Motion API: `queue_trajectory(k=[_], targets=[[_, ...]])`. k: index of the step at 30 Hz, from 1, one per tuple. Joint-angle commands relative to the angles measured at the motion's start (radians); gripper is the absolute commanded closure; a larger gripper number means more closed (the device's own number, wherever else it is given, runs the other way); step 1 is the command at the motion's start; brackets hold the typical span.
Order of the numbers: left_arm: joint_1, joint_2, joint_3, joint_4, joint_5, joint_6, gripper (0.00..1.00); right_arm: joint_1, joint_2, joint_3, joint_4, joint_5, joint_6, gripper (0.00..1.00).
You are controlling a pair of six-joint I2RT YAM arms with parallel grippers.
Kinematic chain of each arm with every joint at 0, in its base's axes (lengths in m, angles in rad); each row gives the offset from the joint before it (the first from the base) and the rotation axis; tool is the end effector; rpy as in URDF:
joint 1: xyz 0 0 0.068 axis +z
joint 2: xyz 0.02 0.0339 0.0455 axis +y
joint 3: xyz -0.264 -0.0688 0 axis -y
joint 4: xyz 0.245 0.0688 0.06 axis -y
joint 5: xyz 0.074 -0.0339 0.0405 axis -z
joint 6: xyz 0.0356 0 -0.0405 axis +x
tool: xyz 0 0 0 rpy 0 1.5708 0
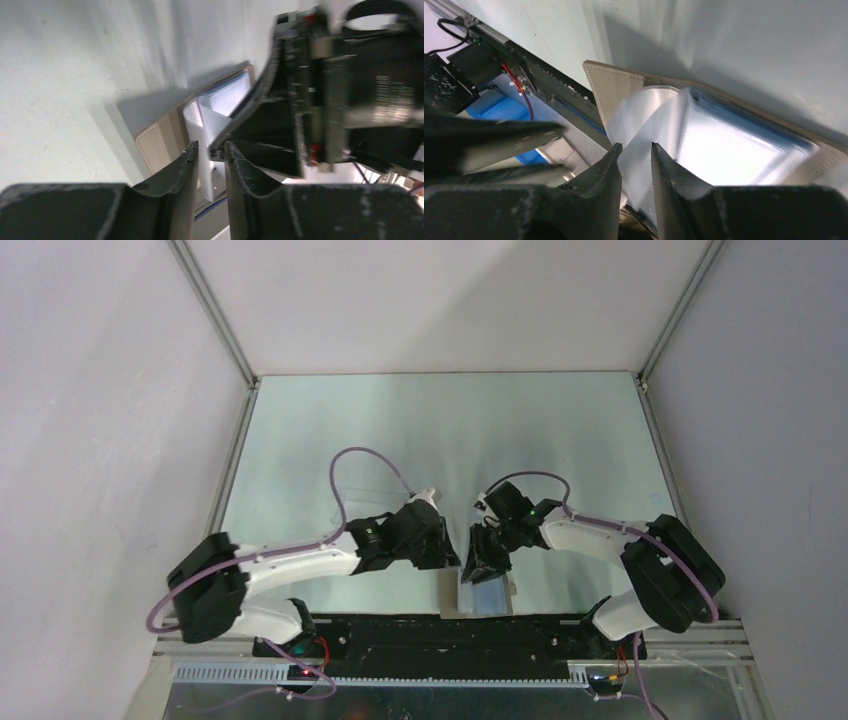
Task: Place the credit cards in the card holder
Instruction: Turn over the card slot in the card holder.
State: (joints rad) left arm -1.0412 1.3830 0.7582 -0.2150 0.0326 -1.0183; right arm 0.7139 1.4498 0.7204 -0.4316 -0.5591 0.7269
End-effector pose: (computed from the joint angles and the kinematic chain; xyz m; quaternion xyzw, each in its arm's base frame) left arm 0.1393 -0.2402 0.1966 0.0165 0.9337 -0.3142 0.1710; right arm 0.1783 0.1795 0.1615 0.0500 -0.9414 -0.3320 0.0312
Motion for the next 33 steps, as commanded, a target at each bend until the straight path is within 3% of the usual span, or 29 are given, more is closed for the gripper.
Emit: queue_trajectory(k=[1,4,8,17,25,33], targets=[[0.008,-0.146,-0.034,-0.049,-0.116,0.013,0.67,0.036,0.044,0.034,0.156,-0.084,0.064,0.67],[0.028,-0.245,-0.071,-0.061,-0.147,0.002,0.63,0.063,0.070,0.050,0.199,-0.105,0.080,0.66],[0.065,-0.362,-0.127,-0.061,-0.150,-0.008,0.61,0.116,0.126,0.103,0.184,-0.075,0.064,0.56],[0.193,-0.523,-0.211,-0.059,-0.053,-0.002,0.57,0.169,0.302,0.200,0.078,0.042,-0.011,0.48],[0.362,-0.518,-0.179,-0.059,0.100,0.063,0.52,0.173,0.279,0.219,0.072,0.041,-0.049,0.28],[0.576,-0.417,-0.122,-0.061,0.250,0.178,0.51,0.159,0.209,0.276,0.039,0.006,-0.050,0.25]])
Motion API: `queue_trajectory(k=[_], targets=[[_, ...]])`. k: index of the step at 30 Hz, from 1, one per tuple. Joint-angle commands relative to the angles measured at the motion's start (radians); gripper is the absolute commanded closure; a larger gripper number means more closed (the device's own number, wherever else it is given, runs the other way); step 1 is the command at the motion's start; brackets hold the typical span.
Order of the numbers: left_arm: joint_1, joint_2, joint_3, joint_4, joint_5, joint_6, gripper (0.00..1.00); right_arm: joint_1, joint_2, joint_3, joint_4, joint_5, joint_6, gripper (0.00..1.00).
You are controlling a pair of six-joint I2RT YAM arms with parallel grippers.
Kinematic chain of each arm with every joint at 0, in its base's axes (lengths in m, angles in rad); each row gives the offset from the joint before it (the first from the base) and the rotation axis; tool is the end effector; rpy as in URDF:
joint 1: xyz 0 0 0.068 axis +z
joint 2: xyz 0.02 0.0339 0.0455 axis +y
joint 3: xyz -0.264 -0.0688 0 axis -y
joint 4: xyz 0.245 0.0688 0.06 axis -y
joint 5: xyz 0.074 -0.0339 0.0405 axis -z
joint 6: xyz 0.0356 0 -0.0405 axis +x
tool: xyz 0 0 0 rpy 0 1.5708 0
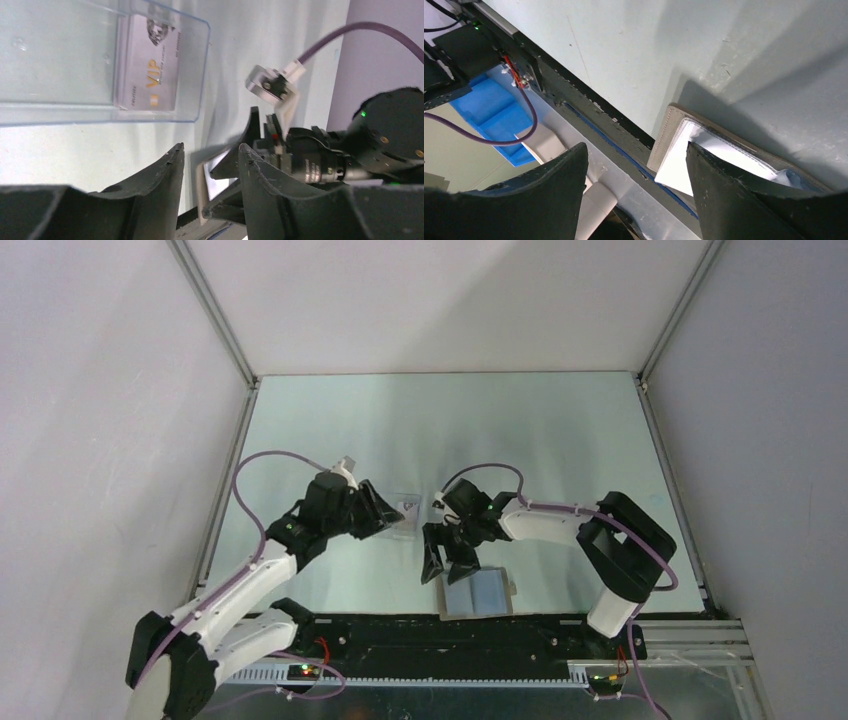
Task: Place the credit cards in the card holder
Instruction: Turn over the card slot in the card holder, then pick up the credit card from the storage box.
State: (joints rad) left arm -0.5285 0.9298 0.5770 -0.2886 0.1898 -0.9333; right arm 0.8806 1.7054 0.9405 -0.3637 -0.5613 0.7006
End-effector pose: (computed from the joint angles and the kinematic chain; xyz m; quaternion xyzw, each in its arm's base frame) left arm 0.1694 -0.1067 0.2316 -0.1373 0.8803 -0.3609 0.2756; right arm 0.1880 0.2575 0.1546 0.1448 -0.9282 -0.3399 0.0439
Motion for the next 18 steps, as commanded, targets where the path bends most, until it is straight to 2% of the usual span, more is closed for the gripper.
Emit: queue_trajectory(k=[1,11,18], targets=[[0.087,0.056,0.064,0.012,0.108,0.101,0.51,-0.011,-0.052,0.061,-0.032,0.007,-0.023,0.25],[0.163,0.254,0.189,-0.053,0.147,0.237,0.52,-0.063,-0.135,0.083,-0.065,0.008,-0.018,0.25],[0.170,0.395,0.272,-0.104,0.144,0.301,0.59,-0.125,-0.123,0.104,-0.041,-0.028,-0.039,0.25]])
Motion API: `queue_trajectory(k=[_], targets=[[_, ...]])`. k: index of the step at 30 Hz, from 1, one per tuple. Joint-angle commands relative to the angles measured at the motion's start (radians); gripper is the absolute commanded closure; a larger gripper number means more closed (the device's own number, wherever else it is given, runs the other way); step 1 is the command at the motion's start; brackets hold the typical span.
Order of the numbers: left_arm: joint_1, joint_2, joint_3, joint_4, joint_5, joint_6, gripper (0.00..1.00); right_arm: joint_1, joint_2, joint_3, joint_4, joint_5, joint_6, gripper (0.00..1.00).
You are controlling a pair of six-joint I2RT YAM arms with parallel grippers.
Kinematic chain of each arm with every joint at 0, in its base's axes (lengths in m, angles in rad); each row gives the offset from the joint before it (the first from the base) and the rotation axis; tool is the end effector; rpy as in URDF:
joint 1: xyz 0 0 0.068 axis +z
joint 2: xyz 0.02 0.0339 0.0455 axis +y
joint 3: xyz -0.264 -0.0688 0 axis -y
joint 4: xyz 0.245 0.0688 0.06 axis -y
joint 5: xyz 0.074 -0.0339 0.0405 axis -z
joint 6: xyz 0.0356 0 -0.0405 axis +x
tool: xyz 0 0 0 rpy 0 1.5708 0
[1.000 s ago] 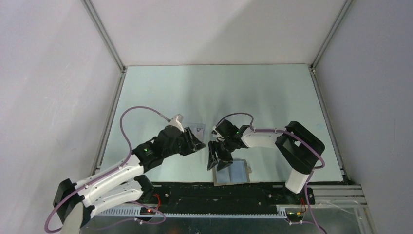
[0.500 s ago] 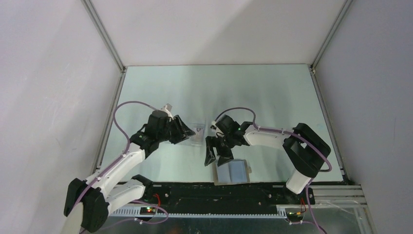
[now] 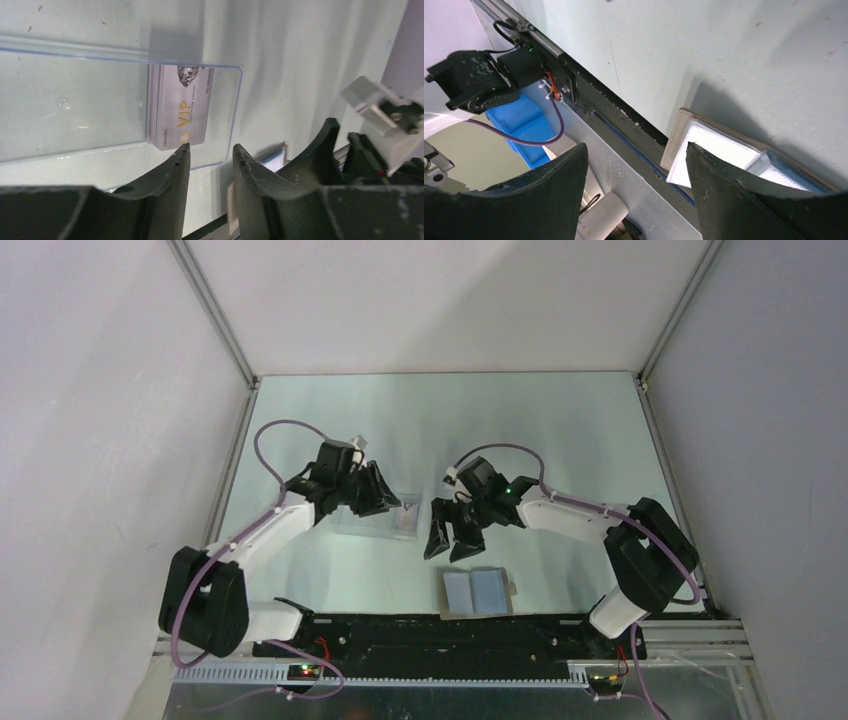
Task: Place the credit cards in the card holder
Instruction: Pick up the credit card from the storage box.
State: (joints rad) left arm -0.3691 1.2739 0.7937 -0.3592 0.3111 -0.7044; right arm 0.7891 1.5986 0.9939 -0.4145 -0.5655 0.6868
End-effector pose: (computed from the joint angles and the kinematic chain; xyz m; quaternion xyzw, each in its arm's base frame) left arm 0.2384 -0.1039 0.2257 -0.0993 0.9189 -0.3050 0.2296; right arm 0.2102 0.2388 0.1988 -0.1231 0.9189 0.3745 0.0129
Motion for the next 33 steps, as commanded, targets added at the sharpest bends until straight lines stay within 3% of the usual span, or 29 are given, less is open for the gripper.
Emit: queue_trajectory(k=[1,13,16,21,29,33], targets=[[0.011,0.061,0.059,-0.035,0.028,0.079,0.60,-0.041,-0.008,0.056,0.018,-0.027,-0.026,0.25],[0.011,0.258,0.152,-0.090,-0.011,0.141,0.63,-0.109,0.254,0.328,0.012,-0.064,-0.024,0.36],[0.011,0.289,0.167,-0.096,-0.017,0.149,0.64,-0.128,0.343,0.394,-0.031,-0.079,-0.026,0.43],[0.011,0.337,0.188,-0.106,-0.029,0.167,0.69,-0.132,0.420,0.500,-0.117,-0.038,-0.059,0.46],[0.010,0.372,0.201,-0.115,-0.045,0.182,0.80,-0.131,0.475,0.537,-0.158,-0.017,-0.074,0.71],[0.008,0.371,0.203,-0.114,-0.040,0.185,0.86,-0.131,0.479,0.534,-0.161,-0.016,-0.073,0.77]])
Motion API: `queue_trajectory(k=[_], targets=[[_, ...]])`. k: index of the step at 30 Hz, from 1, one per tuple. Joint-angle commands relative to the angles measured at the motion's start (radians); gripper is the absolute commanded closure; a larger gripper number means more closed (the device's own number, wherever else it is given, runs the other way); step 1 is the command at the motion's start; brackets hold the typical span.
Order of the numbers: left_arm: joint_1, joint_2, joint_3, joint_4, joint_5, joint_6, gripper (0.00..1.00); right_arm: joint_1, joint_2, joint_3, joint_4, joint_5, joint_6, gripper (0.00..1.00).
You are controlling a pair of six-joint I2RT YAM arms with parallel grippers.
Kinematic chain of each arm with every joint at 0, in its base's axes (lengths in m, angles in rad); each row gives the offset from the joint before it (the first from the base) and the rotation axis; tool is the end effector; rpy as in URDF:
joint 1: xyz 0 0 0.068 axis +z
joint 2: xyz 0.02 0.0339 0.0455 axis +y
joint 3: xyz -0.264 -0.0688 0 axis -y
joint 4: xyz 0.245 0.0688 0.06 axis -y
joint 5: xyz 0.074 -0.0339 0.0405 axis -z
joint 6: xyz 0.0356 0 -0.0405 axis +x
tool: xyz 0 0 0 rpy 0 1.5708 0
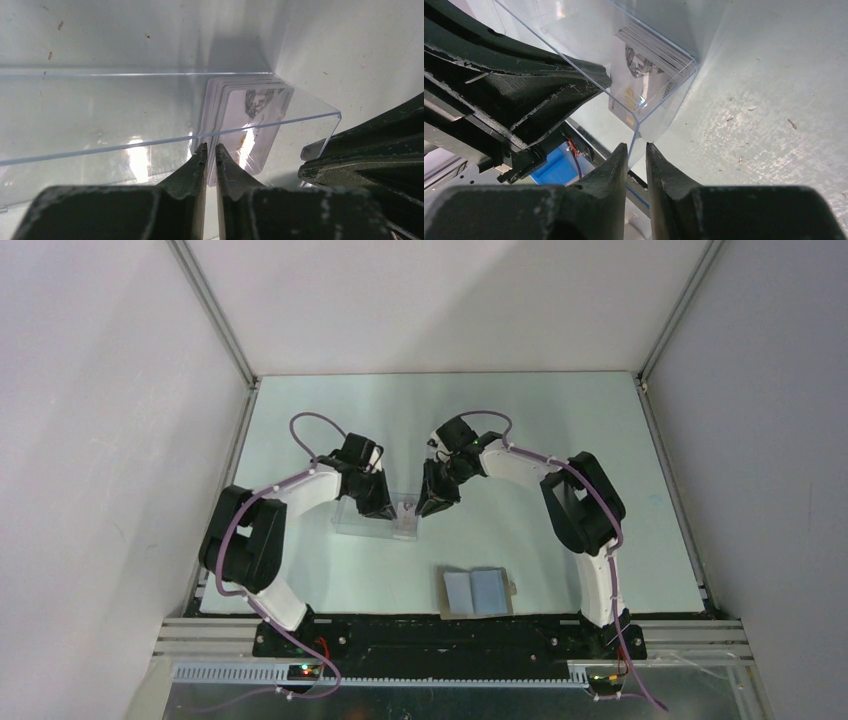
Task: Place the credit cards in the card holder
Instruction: Pick up the credit card from the storage box.
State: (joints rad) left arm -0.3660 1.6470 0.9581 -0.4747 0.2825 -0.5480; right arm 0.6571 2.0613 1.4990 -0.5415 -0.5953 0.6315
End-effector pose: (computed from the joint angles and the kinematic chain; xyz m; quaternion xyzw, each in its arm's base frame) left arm 0.2861 -0.1203 0.1680 -0.0598 0.9682 -0.2121 0.1188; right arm 0.3284 0.2786 0.1741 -0.0798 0.9291 0.3610 0.0055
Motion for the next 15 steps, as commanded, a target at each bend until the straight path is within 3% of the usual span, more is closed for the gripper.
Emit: queue_trajectory(k=[1,15], targets=[[0.003,-0.001,0.042,0.001,-0.010,0.029,0.86,0.001,0.018,0.031,-0.034,0.012,-0.018,0.77],[-0.028,0.047,0.072,0.001,-0.010,0.035,0.85,0.002,0.028,0.038,-0.037,0.000,-0.021,0.80]])
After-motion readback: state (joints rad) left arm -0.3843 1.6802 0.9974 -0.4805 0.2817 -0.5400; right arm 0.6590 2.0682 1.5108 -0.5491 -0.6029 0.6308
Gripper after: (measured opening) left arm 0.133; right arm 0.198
